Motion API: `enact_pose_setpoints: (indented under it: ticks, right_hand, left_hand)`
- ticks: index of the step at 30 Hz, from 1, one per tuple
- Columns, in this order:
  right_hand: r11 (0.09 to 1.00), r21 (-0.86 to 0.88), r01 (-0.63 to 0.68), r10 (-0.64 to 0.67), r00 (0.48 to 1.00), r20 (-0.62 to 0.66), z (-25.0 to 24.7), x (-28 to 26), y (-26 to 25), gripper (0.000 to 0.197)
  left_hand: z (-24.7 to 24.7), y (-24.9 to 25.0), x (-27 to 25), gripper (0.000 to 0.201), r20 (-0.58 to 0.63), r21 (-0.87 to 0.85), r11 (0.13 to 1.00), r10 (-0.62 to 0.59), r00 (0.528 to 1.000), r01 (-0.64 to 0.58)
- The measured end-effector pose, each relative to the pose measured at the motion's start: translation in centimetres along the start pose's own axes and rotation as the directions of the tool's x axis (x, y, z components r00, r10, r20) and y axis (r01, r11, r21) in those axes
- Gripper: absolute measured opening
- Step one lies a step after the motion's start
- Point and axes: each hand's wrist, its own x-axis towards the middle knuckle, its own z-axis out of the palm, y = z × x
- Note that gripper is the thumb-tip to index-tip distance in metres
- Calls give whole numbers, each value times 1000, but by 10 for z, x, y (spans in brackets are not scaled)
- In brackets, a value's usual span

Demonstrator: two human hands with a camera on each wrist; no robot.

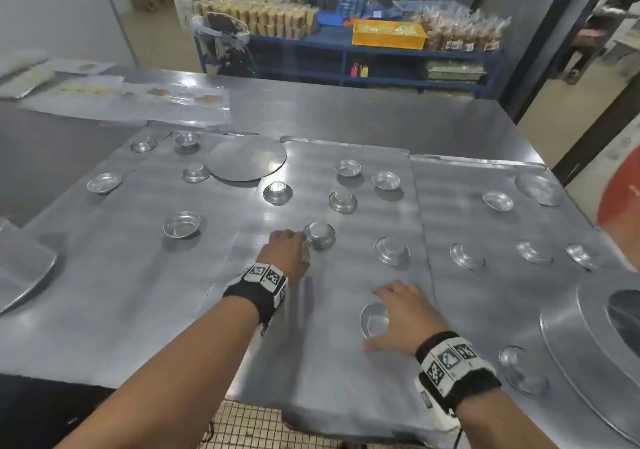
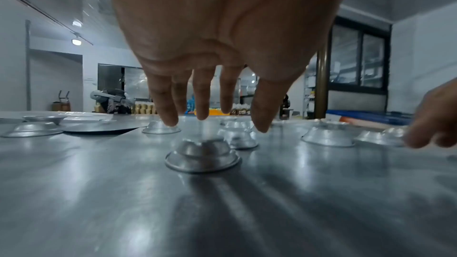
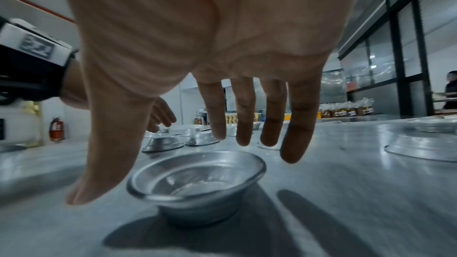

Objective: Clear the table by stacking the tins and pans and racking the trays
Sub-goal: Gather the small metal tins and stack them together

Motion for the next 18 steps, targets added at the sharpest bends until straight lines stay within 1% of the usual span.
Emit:
enact_pose_setpoints:
  ticks: [2,4,7,10,12,15,18]
  right_hand:
    - [999,3,34,-34,999,25,-2,6,3,108]
    - [998,2,57,-57,997,49,0,12,8,101]
    - [995,11,96,-97,993,68,2,17,12,90]
    - [993,10,120,-120,989,81,1,22,14,80]
    - [990,4,142,-141,986,92,1,25,15,78]
    - [986,3,167,-166,981,101,1,28,17,77]
    - [986,19,168,-169,981,91,0,28,18,80]
  left_hand:
    - [4,4,12,58,20,28,996,-81,997,80]
    - [8,5,23,62,61,59,985,-165,984,161]
    - [16,7,32,65,124,87,968,-246,961,237]
    - [17,7,36,61,130,82,960,-277,952,268]
    - [15,7,37,56,122,80,960,-278,953,270]
    - [10,7,39,52,138,97,962,-268,953,257]
    - [6,13,40,57,150,162,961,-248,957,224]
